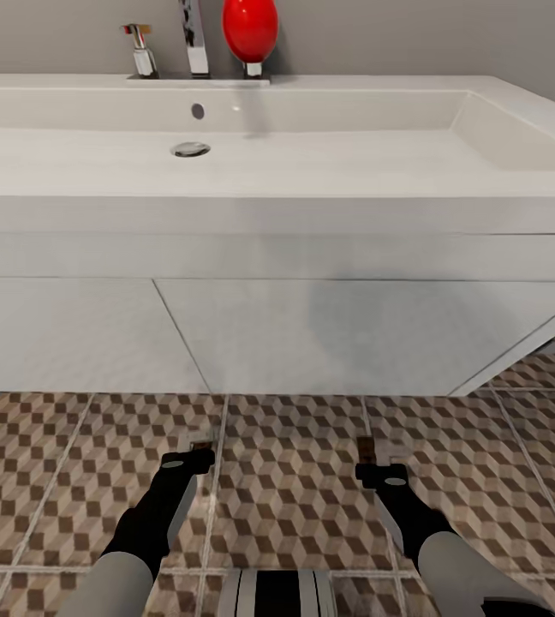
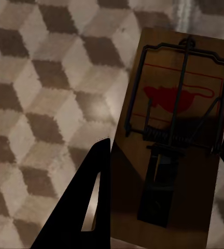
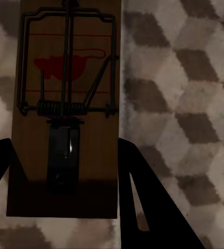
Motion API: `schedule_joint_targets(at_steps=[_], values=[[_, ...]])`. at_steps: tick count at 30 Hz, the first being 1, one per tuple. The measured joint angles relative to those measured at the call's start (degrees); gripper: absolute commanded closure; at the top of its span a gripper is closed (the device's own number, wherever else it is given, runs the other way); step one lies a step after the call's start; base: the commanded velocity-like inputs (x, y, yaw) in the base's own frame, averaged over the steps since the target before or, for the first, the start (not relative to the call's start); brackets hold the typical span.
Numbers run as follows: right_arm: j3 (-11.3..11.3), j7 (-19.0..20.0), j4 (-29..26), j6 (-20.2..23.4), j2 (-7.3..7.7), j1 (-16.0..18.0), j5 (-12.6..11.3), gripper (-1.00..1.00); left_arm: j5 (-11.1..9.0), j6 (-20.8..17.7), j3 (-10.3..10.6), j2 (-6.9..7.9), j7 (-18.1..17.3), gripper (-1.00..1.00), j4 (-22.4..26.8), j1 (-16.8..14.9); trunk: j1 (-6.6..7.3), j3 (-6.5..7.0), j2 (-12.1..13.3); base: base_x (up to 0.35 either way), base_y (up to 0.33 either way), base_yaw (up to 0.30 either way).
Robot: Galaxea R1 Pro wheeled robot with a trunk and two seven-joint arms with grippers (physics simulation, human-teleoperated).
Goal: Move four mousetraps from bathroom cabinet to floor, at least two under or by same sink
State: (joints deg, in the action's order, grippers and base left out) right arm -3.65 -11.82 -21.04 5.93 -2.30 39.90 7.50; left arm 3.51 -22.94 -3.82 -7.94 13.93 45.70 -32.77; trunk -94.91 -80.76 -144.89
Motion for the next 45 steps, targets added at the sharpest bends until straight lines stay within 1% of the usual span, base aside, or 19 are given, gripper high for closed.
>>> schedule_joint_targets(at_steps=[18, 30, 37, 45], values=[[0.0, 0.0, 0.02, -0.03, 0.06, 0.0, 0.0, 1.0, 0.0, 0.03, 0.0, 0.0, 0.0, 1.0, 0.26, 0.0, -0.46, -3.99, -0.24, 0.0, 0.0, 0.0], [0.0, 0.0, 0.04, -0.03, 0.08, 0.0, 0.01, 1.0, -0.04, 0.35, -0.05, 0.02, -0.01, 1.0, 0.53, 0.0, -0.46, -4.0, -0.24, 0.005, 0.003, 0.0], [0.0, 0.01, 0.03, -0.04, 0.05, 0.01, 0.01, 1.0, 0.0, 0.47, -0.02, 0.07, 0.0, 1.0, 0.57, 0.0, -0.44, -4.0, -0.25, 0.178, 0.076, 0.0], [0.0, 0.0, 0.06, -0.03, 0.07, 0.0, 0.01, 1.0, -0.04, 0.52, -0.01, 0.08, -0.01, 1.0, 0.53, 0.0, -0.46, -4.0, -0.24, 0.046, 0.017, 0.0]])
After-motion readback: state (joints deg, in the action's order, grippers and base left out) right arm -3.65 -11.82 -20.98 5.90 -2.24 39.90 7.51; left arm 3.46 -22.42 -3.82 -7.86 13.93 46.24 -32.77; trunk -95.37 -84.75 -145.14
